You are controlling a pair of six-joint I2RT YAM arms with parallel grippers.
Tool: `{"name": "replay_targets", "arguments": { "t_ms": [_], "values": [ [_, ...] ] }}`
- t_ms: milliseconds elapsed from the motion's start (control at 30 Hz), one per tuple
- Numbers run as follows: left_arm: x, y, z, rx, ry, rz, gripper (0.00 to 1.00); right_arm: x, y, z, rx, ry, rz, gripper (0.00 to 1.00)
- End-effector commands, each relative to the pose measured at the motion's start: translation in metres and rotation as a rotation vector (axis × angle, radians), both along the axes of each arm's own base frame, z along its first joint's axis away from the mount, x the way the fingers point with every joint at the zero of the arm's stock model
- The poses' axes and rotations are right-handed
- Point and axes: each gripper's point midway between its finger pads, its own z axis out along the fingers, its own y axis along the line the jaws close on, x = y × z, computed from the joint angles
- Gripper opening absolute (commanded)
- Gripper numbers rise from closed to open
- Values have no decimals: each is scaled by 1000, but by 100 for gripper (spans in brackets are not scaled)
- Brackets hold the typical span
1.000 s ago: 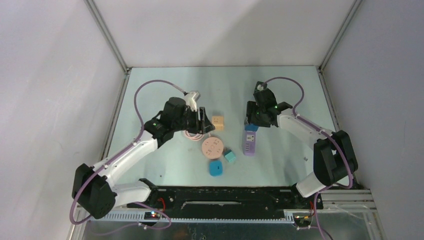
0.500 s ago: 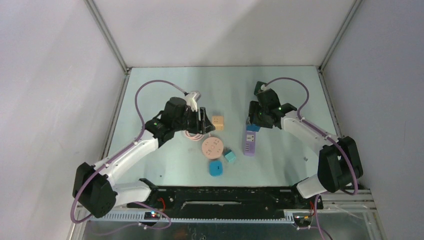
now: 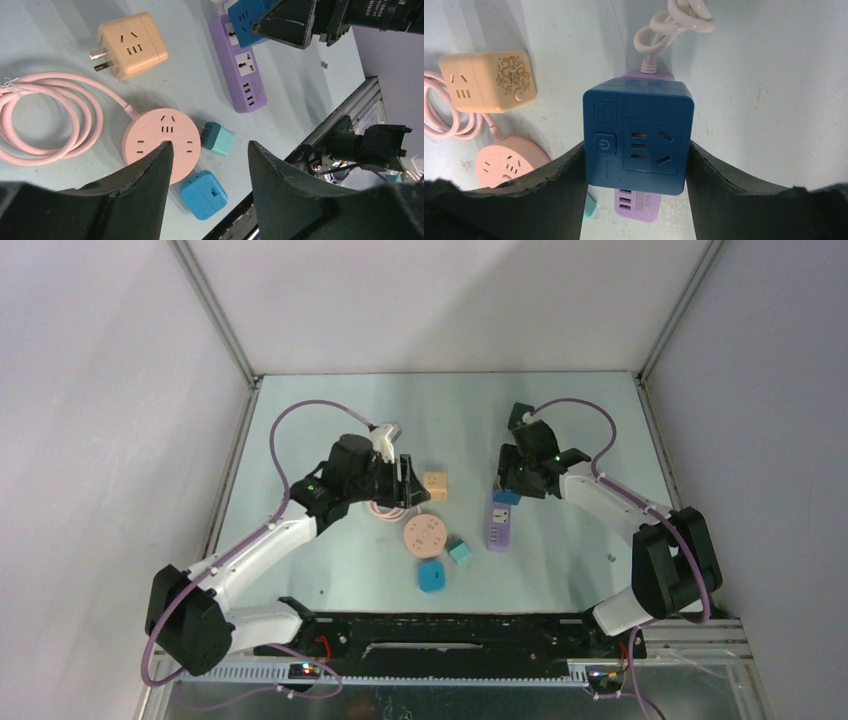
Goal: Insert the plug
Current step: Insert the plug into the socket.
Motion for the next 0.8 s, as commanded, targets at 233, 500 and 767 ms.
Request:
{"name": "replay_targets", "arguments": {
  "t_ms": [233, 500, 767],
  "values": [
    [2, 1, 3, -8, -35, -5, 61, 5, -10, -11, -13, -11, -35, 0],
    [3, 1, 4, -10, -34, -1, 61, -2, -9, -27, -42, 31, -32, 0],
    [4, 0, 4, -9, -35, -6, 61, -17, -11, -38, -154, 54, 21, 0]
  ]
}}
